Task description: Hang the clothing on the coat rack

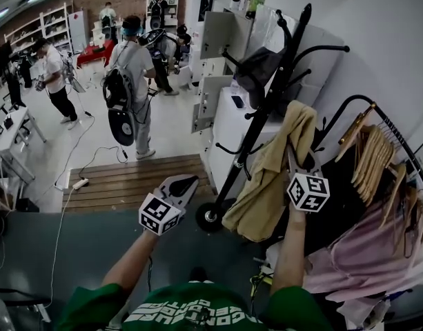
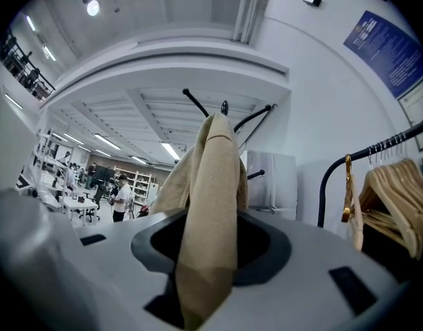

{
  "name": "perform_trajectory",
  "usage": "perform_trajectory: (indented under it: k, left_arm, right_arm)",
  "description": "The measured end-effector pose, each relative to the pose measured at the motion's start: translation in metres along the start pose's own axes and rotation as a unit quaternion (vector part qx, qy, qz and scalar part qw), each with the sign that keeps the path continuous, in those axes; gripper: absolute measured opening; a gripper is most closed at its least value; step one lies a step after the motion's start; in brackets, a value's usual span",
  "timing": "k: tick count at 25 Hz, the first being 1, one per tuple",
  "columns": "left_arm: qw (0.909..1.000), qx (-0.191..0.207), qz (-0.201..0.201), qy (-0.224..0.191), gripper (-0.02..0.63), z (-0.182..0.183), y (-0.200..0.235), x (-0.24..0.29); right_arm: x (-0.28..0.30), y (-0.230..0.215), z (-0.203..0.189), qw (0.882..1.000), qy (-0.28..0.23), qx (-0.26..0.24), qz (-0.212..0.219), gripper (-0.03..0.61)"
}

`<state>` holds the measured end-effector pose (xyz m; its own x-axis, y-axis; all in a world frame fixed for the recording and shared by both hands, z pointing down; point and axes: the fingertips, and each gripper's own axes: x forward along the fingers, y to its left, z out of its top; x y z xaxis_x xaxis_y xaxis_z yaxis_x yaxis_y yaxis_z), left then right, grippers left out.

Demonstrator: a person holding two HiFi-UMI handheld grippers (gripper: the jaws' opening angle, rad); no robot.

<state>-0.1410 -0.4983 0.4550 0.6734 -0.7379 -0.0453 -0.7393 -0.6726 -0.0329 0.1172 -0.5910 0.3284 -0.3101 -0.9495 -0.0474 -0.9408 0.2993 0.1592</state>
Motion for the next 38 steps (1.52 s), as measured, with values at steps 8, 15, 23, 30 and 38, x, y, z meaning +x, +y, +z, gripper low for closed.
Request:
perform_trajectory:
  k: [8,15,23,30,38]
  left_arm:
    - [0.9999,-0.009,0.002,0.013,0.005,-0.012,-0.016,-0.04]
    - [0.9991,-0.041,0.0,0.013,0.005,-0.022,-0.045,-0.078]
    - [0.9987,-0.047,-0.01,0.016,0.005,-0.032,-0.084,-0.126]
    - [0.9963,-0.074,-0.033,0.027,0.005,-0.053,-0.125,-0.154]
    - [0.9959,-0.082,-0.033,0.022,0.005,-0.064,-0.155,-0.153]
  right_arm:
    - [-0.064,0.013,-0.008,1.0,0.002,0.012,-0.028,0.152]
    - [-0.128,0.044,-0.033,0.999,0.032,0.024,-0.033,0.13]
    - [-0.193,0.095,-0.062,0.998,0.045,0.044,-0.014,0.009]
    - [-0.253,0.142,-0.114,0.994,0.083,0.072,0.021,0.008]
    - [-0.288,0.157,-0.16,0.99,0.104,0.083,0.054,0.008]
